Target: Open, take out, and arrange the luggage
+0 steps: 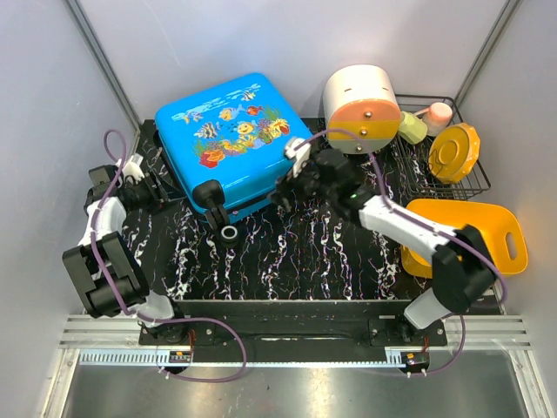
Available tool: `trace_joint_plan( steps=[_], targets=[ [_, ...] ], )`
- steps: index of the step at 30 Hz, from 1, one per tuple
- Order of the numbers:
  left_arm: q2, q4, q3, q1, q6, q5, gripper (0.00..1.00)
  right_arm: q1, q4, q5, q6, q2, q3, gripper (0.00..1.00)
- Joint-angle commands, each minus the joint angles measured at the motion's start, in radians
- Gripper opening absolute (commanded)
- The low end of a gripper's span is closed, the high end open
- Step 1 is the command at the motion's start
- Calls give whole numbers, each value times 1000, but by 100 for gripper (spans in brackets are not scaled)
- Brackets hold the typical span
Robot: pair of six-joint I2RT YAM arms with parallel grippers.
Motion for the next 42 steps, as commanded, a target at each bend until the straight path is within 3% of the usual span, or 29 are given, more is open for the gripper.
trace_joint_plan(
  steps=[1,7,13,24,30,33,37,38,40,41,42],
  targets=[
    [-82,17,-4,4,-36,-23,65,-71,-398,31,-98,-132,130,91],
    [-133,-41,-34,3,-39,-42,75,-192,-742,258,-156,-15,387,100],
    [-201,-73,-77,3,-58,-57,81,-266,-867,358,-228,107,507,100],
    [-193,-70,-97,-10,-69,-63,82,-306,-885,104,-262,312,670,100],
    [-73,-55,-1,-17,-56,-71,76,-304,-882,119,-279,407,783,97],
    [-18,-32,51,-20,-76,-56,70,-301,-911,93,-281,429,808,80],
    [39,16,114,-48,-85,-62,61,-280,-951,-20,-250,423,773,46],
    [66,28,143,-51,-89,-65,57,-274,-948,-34,-239,418,766,30],
    [106,59,182,-60,-92,-71,52,-245,-942,-69,-193,420,768,16],
    [150,62,227,-62,-101,-71,47,-235,-935,-76,-169,429,773,0],
    [175,83,252,-65,-108,-71,45,-225,-927,-86,-143,437,782,0]
  ],
)
